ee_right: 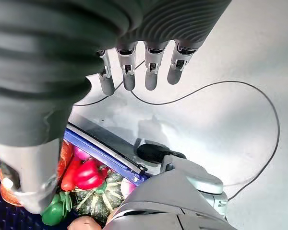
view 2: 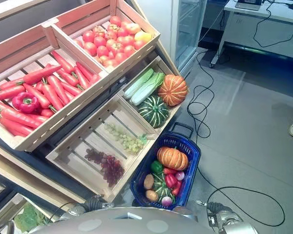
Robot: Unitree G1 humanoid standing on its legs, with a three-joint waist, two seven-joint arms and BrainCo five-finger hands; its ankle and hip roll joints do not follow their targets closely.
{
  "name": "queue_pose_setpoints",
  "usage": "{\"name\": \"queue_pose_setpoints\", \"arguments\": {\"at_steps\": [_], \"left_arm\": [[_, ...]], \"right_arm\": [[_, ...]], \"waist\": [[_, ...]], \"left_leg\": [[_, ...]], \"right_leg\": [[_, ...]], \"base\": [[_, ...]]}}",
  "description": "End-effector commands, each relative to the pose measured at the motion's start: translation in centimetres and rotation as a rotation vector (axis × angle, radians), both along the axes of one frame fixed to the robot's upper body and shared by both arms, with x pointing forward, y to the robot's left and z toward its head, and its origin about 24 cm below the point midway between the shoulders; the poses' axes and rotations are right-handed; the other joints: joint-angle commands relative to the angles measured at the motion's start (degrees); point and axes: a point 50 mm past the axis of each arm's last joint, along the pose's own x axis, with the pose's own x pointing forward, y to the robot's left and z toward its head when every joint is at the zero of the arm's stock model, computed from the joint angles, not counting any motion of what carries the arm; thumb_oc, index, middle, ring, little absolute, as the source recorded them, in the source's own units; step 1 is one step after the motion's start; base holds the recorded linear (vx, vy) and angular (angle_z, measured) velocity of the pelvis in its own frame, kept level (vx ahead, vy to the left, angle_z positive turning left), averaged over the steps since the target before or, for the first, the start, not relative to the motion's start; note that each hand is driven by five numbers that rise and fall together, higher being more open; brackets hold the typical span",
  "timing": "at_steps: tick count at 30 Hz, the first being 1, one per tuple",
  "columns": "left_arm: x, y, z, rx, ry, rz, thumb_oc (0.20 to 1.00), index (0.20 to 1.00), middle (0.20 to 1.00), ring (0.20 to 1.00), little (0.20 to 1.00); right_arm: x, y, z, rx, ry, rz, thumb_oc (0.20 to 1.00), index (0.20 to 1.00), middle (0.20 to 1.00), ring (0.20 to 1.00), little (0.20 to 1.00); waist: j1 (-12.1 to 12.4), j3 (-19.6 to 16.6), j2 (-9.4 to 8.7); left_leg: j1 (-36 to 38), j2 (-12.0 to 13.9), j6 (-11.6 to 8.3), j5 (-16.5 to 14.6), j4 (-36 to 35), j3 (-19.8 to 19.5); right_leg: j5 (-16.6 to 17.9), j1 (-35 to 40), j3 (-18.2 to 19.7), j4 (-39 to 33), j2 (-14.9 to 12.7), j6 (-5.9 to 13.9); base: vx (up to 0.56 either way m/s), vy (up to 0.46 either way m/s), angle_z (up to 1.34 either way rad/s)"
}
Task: Pick up fruits and vegetables into the basket
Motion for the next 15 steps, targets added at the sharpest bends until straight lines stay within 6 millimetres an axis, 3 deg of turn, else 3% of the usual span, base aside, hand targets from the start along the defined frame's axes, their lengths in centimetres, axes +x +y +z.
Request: {"name": "queue_pose_setpoints", "arguments": {"at_steps": [1, 15], "left_arm": [[1.23, 0.69, 0.29, 0.024, -0.007, 0.016, 1.000, 1.000, 1.000, 1.000, 1.000], [1.46, 0.74, 0.38, 0.018, -0.029, 0.021, 1.000, 1.000, 1.000, 1.000, 1.000]], "right_arm": [[0.77, 0.53, -0.05, 0.003, 0.018, 0.018, 1.000, 1.000, 1.000, 1.000, 1.000], [0.81, 0.48, -0.03, 0.001, 0.014, 0.014, 1.000, 1.000, 1.000, 1.000, 1.000]], "waist": [[0.82, 1.60, -2.23], [0.96, 1.65, -2.24]], "left_leg": [[0.62, 1.83, -1.23, -3.19, 0.32, 1.42], [0.55, 1.83, -1.24, -3.21, 0.32, 1.20]], "right_leg": [[3.05, -1.27, 1.88, 0.25, -5.22, 5.84], [2.97, -1.22, 1.73, 0.25, -5.24, 5.82]], "base": [[0.01, -0.003, -0.45], [0.00, 0.000, 0.00]]}}
